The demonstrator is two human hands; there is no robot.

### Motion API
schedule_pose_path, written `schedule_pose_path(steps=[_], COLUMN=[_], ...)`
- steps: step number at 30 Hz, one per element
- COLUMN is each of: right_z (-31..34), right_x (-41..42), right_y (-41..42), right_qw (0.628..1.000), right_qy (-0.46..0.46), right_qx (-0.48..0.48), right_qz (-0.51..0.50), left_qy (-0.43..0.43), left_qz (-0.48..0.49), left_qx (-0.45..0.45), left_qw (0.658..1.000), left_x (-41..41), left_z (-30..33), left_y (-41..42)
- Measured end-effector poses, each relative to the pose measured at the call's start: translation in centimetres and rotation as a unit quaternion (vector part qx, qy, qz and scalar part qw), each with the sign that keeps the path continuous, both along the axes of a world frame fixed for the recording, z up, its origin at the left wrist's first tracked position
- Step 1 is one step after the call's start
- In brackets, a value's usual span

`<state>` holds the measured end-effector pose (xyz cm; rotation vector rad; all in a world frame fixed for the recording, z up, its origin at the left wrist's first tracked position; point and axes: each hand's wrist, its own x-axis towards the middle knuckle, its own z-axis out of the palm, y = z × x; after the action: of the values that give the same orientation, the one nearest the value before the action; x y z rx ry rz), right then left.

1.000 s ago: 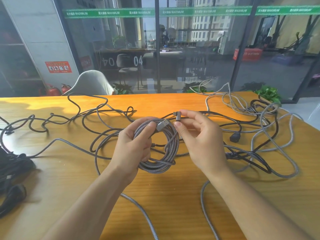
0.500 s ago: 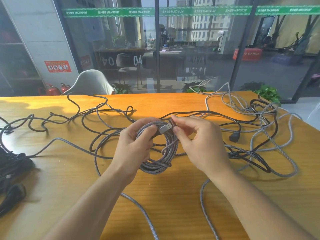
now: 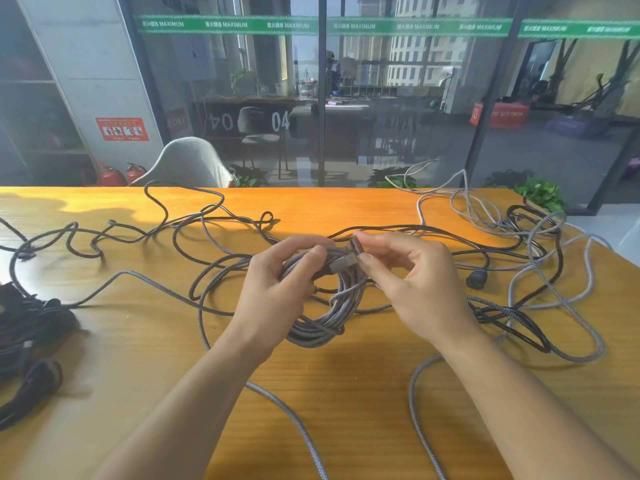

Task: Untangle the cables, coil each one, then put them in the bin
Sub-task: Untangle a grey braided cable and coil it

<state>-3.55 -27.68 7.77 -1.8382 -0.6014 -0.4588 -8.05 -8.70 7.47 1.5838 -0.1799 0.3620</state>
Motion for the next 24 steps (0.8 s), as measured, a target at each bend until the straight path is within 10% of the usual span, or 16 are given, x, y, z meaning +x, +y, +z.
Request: schedule_pose_path(steps=[24], right_z=[-0.4], right_x=[0.8], right_y=[-1.3], right_qw=[0.995], right_qy=[-0.042], right_qx=[-0.062], right_qz=[0.068], left_qy=[-0.008], left_qz=[-0.017], left_qx=[0.047], left_qw=[0.999], left_x=[-0.3], left_z=[0.4], left_y=[-0.1])
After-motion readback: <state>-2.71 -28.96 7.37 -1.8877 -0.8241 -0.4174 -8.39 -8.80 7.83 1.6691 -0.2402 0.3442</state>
